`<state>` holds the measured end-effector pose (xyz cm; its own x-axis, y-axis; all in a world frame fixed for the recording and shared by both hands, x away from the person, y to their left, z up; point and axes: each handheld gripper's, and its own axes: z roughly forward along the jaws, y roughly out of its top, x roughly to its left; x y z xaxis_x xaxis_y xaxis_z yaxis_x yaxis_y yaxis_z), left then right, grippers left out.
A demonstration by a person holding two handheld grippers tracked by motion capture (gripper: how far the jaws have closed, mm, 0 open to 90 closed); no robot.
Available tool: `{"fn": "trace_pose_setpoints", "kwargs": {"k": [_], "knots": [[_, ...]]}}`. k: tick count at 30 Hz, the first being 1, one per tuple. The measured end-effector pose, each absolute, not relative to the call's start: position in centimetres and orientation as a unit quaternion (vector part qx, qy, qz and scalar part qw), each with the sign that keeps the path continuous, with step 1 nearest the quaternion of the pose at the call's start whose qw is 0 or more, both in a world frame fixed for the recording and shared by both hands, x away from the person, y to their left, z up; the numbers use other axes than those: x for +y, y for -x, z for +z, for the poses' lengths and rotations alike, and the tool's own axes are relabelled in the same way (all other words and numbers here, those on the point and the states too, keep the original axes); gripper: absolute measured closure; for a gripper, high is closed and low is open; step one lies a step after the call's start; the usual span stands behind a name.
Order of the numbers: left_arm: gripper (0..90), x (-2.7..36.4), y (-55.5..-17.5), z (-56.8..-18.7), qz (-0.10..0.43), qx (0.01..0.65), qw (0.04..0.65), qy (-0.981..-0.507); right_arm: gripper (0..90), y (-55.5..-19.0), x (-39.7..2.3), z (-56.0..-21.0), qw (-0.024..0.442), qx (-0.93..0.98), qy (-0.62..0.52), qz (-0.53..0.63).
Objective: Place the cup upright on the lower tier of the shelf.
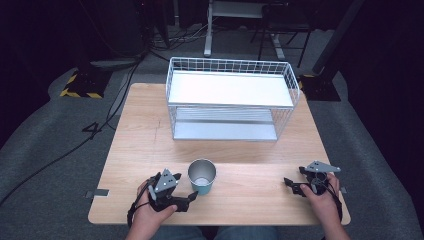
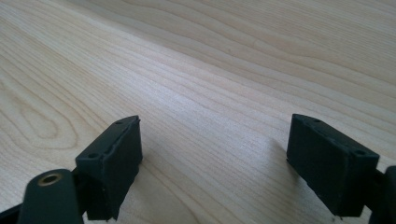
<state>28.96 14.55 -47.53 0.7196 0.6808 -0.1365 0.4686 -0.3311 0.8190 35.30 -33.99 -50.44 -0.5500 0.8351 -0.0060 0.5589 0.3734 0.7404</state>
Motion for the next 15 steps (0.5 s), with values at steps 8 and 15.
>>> {"fn": "trace_pose_setpoints", "kwargs": {"k": [8, 15], "knots": [[15.4, 13.1, -29.6, -48.4, 0.109, 0.357, 0.453, -0.810, 18.5, -35.3, -34.0, -50.4, 0.195, 0.805, -0.433, 0.355], [15.4, 12.0, -30.1, -49.0, 0.105, 0.362, 0.450, -0.809, 18.5, -35.3, -34.0, -50.4, 0.195, 0.805, -0.433, 0.355]]}}
